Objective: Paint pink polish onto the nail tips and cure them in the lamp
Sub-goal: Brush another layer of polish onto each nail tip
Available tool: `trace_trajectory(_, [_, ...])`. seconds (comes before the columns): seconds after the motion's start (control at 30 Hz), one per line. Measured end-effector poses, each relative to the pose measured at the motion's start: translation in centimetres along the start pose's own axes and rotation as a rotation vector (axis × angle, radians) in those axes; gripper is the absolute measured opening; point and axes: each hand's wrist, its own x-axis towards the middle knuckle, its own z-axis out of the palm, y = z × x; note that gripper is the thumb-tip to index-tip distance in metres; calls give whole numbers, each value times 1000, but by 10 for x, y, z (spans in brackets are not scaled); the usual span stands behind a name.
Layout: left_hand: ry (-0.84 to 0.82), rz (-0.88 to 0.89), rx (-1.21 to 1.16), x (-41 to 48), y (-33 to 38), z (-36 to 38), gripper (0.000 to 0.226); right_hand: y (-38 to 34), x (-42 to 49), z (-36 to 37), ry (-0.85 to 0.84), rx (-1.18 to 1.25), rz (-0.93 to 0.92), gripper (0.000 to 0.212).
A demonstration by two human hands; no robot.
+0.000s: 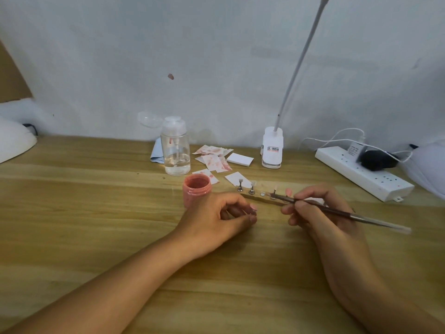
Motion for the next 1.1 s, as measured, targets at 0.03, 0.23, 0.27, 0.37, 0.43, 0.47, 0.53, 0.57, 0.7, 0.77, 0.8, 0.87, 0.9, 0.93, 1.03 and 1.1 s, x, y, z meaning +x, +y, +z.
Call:
trace_trajectory(0.03, [-2, 0, -16, 0, 0, 0, 6, -1, 0, 1, -11, -7, -7, 9])
trace_trajectory(0.23, [25, -20, -76, -1, 2, 0, 12, -1, 1, 4, 2, 62, 12, 13])
trace_trajectory(0.27, [23, -21, -79, -1, 2, 0, 12, -1, 1, 4, 7, 79, 21, 9])
trace_trajectory(0.37, [18, -31, -101, 1, 1, 0, 13, -1, 1, 5, -1, 77, 33, 9])
trace_trajectory(0.43, [21, -43, -109, 1, 1, 1, 16, -2, 0, 5, -21, 48, 30, 11])
trace_trajectory(0.47, [24, -45, -104, 1, 1, 1, 17, -2, 0, 6, -30, 44, 28, 11])
trace_trajectory(0.53, [31, -49, -97, 0, 1, 2, 18, -3, -1, 6, -44, 42, 32, 11])
trace_trajectory(0.57, [34, -46, -96, 0, 1, 1, 18, -3, -1, 7, -52, 33, 35, 11])
trace_trajectory(0.7, [35, -43, -106, 0, 3, 1, 18, -3, -1, 7, -48, 18, 38, 12])
trace_trajectory(0.77, [35, -44, -111, 0, 4, 2, 19, -3, -1, 7, -44, 11, 45, 11])
trace_trajectory(0.8, [34, -43, -112, 0, 4, 2, 20, -3, -1, 7, -44, 5, 46, 11])
trace_trajectory(0.87, [33, -40, -110, 0, 4, 2, 21, -3, -1, 7, -39, -4, 44, 10])
trace_trajectory(0.9, [34, -38, -108, 0, 3, 1, 21, -4, -1, 7, -32, -7, 41, 10])
trace_trajectory(0.93, [34, -36, -107, 0, 3, 1, 20, -3, -1, 6, -21, -7, 38, 10])
trace_trajectory(1.03, [35, -25, -101, 0, 2, 1, 19, -3, 0, 6, 3, 11, 46, 10])
trace_trajectory(1.1, [30, -22, -103, 0, 3, 2, 18, -4, -1, 6, -15, 11, 51, 10])
